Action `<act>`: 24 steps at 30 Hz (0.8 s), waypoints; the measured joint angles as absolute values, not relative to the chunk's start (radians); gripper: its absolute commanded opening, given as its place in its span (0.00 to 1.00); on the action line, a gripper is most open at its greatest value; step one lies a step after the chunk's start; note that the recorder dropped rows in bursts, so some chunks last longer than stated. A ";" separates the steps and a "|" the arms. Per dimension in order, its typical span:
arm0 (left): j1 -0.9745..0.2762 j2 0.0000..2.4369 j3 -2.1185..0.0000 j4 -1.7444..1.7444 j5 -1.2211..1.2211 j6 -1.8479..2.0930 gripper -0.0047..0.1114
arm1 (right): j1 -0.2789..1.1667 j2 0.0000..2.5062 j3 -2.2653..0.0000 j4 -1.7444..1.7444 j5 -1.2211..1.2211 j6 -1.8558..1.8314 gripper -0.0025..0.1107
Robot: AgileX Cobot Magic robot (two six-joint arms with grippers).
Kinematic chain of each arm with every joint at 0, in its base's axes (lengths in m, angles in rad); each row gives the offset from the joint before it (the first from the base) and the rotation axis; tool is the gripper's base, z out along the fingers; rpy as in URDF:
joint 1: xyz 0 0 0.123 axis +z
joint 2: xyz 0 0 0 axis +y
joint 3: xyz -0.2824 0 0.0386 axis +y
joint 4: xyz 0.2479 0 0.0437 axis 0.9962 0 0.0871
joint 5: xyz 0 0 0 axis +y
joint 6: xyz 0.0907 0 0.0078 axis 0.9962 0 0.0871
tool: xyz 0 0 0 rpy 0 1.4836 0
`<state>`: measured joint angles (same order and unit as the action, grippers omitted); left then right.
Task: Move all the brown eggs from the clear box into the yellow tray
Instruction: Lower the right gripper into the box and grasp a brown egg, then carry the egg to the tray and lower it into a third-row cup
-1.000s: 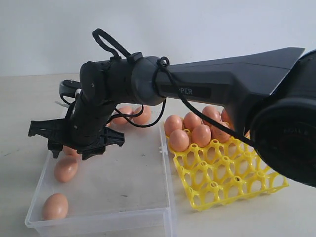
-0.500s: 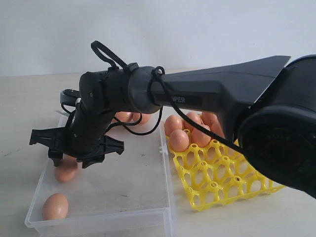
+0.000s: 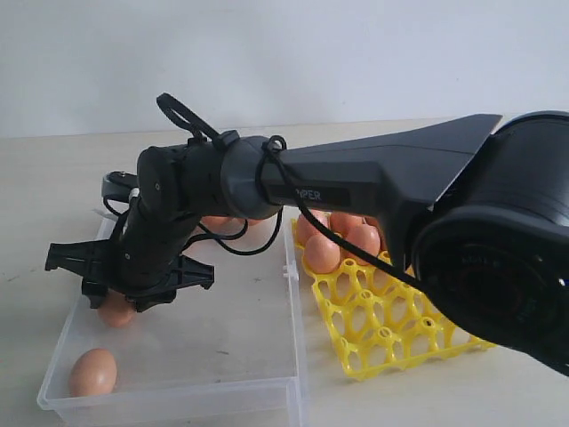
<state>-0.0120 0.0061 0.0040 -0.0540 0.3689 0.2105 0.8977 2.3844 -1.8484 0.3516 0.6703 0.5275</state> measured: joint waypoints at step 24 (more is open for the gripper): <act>-0.012 0.006 0.004 -0.054 0.369 0.210 0.04 | 0.704 1.679 -0.466 0.196 -0.664 0.081 0.02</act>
<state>-0.0120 0.0061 0.0040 -0.0540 0.3689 0.2105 0.7035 1.6787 -0.4659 0.1958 -0.6637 0.0806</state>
